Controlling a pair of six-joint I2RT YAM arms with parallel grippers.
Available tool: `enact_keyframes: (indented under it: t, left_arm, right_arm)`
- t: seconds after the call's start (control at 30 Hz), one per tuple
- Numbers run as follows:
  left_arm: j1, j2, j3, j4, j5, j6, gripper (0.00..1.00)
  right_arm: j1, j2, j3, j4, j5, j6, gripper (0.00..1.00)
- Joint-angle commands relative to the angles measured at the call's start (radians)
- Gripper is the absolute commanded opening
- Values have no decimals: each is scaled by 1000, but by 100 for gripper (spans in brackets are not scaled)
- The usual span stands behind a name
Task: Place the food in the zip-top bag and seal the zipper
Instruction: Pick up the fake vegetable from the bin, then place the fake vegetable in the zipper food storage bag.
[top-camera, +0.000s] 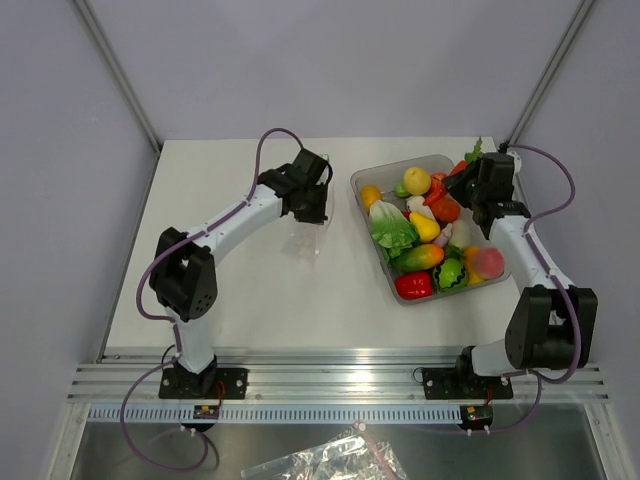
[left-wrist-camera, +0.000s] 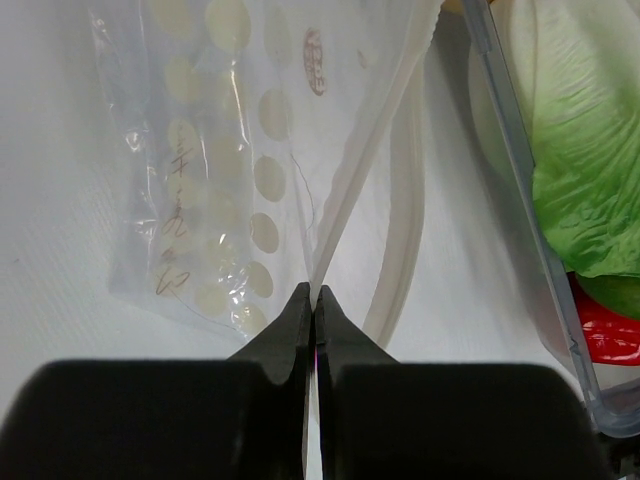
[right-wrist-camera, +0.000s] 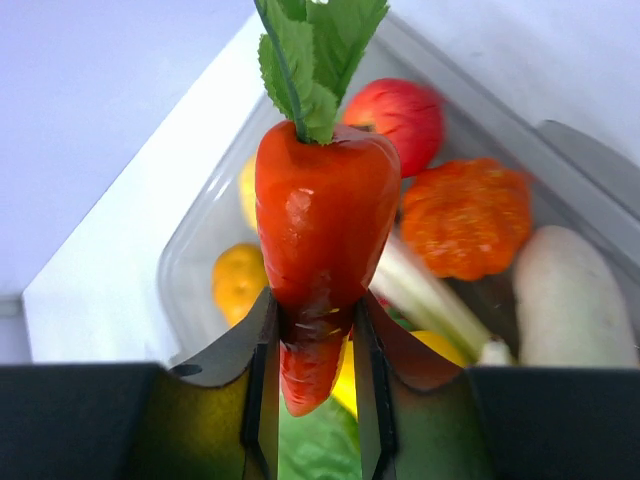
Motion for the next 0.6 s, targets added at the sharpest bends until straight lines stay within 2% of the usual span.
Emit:
enact_keyframes:
  t: [0.0,0.23,0.37,0.57]
  left_arm:
    - [6,-25,39,3,-4,28,0]
    - [35,-20,48,-13,132,36,0]
    - [50,-22,45,2,232,14,0]
    - [56,-25,39,19,303,-7,0]
  right_arm:
    - [86,-68,54,23,-160,-109,0]
    - [397,-120,44,77,25,-74,0]
    - [507,-59,96,74,96,-61,0]
    - [587,27,165,80,140,-61,0]
